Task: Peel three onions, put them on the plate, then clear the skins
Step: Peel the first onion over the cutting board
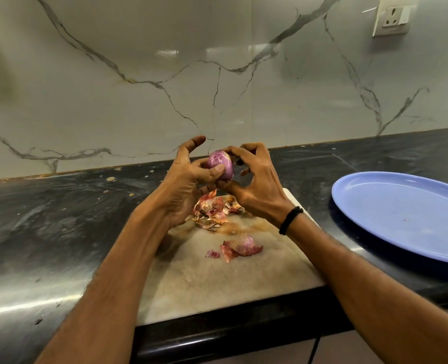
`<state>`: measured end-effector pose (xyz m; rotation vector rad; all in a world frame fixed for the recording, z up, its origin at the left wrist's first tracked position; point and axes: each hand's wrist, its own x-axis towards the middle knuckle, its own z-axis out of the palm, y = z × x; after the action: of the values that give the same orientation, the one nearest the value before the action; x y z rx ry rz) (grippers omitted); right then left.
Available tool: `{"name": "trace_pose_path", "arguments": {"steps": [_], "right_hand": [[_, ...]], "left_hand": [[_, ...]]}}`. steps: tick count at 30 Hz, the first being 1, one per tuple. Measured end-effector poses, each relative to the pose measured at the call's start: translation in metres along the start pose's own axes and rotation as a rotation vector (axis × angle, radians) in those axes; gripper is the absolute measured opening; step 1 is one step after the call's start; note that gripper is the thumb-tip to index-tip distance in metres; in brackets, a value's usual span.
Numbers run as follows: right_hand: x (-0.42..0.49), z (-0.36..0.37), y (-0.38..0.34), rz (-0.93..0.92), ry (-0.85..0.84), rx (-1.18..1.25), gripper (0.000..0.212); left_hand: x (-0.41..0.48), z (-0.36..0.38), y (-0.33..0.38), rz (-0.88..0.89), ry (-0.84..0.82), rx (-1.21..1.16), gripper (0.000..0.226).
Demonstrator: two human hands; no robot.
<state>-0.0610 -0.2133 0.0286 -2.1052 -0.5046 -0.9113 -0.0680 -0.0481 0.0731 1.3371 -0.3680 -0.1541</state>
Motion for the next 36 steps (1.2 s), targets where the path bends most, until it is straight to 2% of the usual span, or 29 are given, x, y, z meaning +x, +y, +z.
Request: {"name": "trace_pose_path", "arguments": {"steps": [4, 5, 8, 13, 18, 26, 29, 36], "right_hand": [[0.0012, 0.0024, 0.0008, -0.012, 0.104, -0.016, 0.071], [0.0018, 0.003, 0.0011, -0.017, 0.123, -0.009, 0.072], [0.0032, 0.0041, -0.0007, -0.028, 0.135, 0.022, 0.077], [0.0036, 0.0066, -0.0025, -0.032, 0.128, 0.02, 0.081], [0.0036, 0.0042, 0.0006, 0.017, 0.11, 0.046, 0.087], [0.0035, 0.0037, -0.0013, -0.018, 0.09, 0.025, 0.073], [0.0031, 0.0037, -0.0018, -0.026, 0.111, 0.017, 0.07], [0.0015, 0.0043, -0.0044, -0.052, 0.148, -0.025, 0.069]], "left_hand": [[-0.0026, -0.0007, 0.003, -0.108, 0.021, 0.049, 0.037], [-0.0024, -0.0005, 0.0027, -0.133, 0.027, 0.075, 0.034], [-0.0003, -0.0001, 0.0003, -0.145, 0.013, 0.103, 0.037], [0.0013, 0.0004, -0.0034, -0.06, 0.011, 0.101, 0.036], [0.0044, -0.0003, -0.0025, 0.058, 0.078, 0.032, 0.058], [0.0049, -0.0004, -0.0041, 0.161, 0.041, 0.06, 0.085], [0.0064, -0.0018, -0.0054, 0.152, 0.032, 0.045, 0.084], [0.0027, -0.0008, -0.0028, 0.042, -0.032, 0.0, 0.061]]}}
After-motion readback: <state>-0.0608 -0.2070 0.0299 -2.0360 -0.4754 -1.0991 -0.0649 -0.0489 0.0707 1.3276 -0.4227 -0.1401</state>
